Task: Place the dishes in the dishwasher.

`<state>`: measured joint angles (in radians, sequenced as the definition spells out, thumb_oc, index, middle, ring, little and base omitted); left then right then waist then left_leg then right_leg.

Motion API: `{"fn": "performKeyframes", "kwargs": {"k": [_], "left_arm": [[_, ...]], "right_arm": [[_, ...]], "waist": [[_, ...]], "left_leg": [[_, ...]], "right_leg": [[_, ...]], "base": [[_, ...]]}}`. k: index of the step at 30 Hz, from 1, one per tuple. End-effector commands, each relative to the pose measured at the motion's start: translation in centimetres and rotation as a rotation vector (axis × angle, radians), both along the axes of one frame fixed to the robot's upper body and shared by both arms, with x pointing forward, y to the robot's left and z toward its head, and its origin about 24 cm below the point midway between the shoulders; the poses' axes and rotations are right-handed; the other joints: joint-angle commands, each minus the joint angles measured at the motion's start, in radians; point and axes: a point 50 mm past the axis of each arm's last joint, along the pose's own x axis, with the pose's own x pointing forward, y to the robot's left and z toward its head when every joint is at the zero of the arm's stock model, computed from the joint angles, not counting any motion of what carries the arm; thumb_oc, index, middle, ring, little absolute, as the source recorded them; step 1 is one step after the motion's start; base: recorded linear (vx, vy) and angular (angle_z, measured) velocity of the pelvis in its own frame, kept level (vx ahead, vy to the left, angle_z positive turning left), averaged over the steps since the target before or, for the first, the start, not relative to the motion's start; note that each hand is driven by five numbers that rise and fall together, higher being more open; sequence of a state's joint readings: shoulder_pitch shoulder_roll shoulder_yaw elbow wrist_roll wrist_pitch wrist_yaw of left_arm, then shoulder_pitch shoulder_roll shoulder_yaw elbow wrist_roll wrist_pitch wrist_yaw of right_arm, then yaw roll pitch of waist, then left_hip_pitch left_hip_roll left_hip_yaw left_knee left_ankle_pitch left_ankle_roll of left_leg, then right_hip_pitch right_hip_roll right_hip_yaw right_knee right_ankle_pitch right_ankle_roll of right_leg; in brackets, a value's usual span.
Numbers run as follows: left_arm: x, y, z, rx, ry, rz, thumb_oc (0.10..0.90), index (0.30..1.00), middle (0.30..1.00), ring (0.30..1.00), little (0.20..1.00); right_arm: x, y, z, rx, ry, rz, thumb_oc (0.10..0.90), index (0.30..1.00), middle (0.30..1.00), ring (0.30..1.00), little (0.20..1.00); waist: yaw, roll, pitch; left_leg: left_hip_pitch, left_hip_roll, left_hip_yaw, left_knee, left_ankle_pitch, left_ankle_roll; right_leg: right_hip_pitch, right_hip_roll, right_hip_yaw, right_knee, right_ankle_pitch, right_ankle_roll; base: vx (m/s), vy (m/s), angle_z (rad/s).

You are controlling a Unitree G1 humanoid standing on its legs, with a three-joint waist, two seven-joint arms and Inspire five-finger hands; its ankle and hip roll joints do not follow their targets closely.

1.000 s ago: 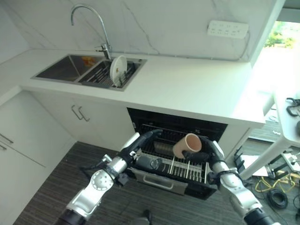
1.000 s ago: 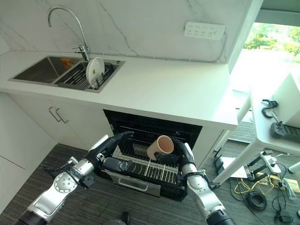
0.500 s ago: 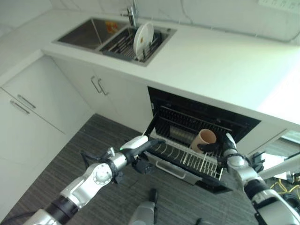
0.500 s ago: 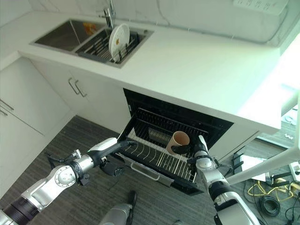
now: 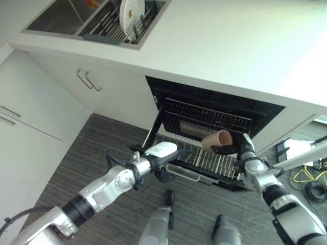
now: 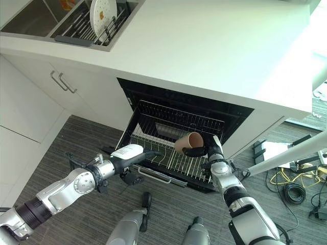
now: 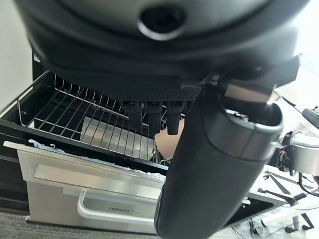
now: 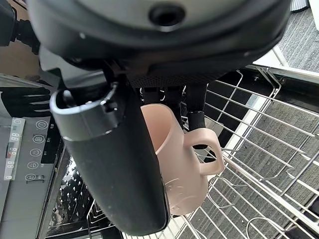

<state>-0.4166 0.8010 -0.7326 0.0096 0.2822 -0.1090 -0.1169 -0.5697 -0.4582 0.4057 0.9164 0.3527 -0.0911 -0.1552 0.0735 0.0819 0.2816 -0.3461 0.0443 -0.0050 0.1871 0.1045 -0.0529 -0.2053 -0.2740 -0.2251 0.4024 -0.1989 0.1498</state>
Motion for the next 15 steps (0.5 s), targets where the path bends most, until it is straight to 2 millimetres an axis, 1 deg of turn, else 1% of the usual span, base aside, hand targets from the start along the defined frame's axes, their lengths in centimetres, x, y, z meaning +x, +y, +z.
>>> {"fn": "performKeyframes", "kwargs": {"k": [1, 2, 3, 6, 9, 15], "left_arm": [[1.0, -0.6, 4.2, -0.130, -0.199, 0.007, 0.800, 0.900, 0.900, 0.900, 0.900], [0.9, -0.5, 4.1, -0.132, -0.199, 0.012, 0.800, 0.900, 0.900, 0.900, 0.900], [0.8, -0.3, 4.0, -0.136, -0.197, 0.022, 0.800, 0.900, 0.900, 0.900, 0.900], [0.7, 0.0, 3.9, -0.133, -0.200, 0.029, 0.800, 0.900, 0.900, 0.900, 0.900], [0.6, 0.3, 3.8, -0.130, -0.202, 0.039, 0.800, 0.900, 0.900, 0.900, 0.900], [0.3, 0.6, 3.8, -0.123, -0.187, 0.034, 0.800, 0.900, 0.900, 0.900, 0.900]], "right_arm": [[-0.4, 0.4, -0.5, -0.077, 0.011, 0.043, 0.400, 0.300, 0.300, 0.300, 0.300], [-0.8, 0.3, -1.1, -0.078, 0.026, 0.043, 0.400, 0.300, 0.300, 0.300, 0.300], [-1.7, 0.2, -2.3, -0.078, 0.063, 0.039, 0.400, 0.300, 0.300, 0.300, 0.300], [-2.8, -0.3, -3.6, -0.086, 0.102, 0.026, 0.400, 0.300, 0.300, 0.300, 0.300], [-3.8, -0.5, -4.6, -0.092, 0.124, 0.026, 0.400, 0.300, 0.300, 0.300, 0.300], [-5.5, -0.7, -6.0, -0.102, 0.160, 0.038, 0.400, 0.300, 0.300, 0.300, 0.300]], "waist": [[0.022, -0.016, -0.020], [0.022, -0.015, -0.020], [0.022, -0.014, -0.021], [0.025, -0.014, -0.022], [0.024, -0.017, -0.027], [0.017, -0.023, -0.039]], "left_leg": [[0.044, 0.044, 0.024, 0.113, -0.191, -0.006], [0.046, 0.044, 0.025, 0.113, -0.191, -0.005], [0.049, 0.044, 0.025, 0.113, -0.193, -0.005], [0.053, 0.042, 0.021, 0.113, -0.196, -0.003], [0.059, 0.045, 0.024, 0.113, -0.198, -0.003], [0.071, 0.055, 0.036, 0.113, -0.201, -0.006]], "right_leg": [[-0.013, -0.039, 0.025, -0.102, 0.149, 0.014], [-0.011, -0.039, 0.024, -0.102, 0.149, 0.014], [-0.009, -0.038, 0.024, -0.102, 0.148, 0.013], [-0.004, -0.036, 0.023, -0.102, 0.145, 0.012], [0.002, -0.032, 0.021, -0.102, 0.143, 0.012], [0.012, -0.028, 0.017, -0.102, 0.139, 0.014]], "base": [[0.00, 0.000, 0.00], [0.00, 0.000, 0.00], [0.01, 0.011, -0.03], [0.00, 0.000, 0.00], [0.00, -0.009, -0.02], [0.00, -0.005, -0.01]]}}
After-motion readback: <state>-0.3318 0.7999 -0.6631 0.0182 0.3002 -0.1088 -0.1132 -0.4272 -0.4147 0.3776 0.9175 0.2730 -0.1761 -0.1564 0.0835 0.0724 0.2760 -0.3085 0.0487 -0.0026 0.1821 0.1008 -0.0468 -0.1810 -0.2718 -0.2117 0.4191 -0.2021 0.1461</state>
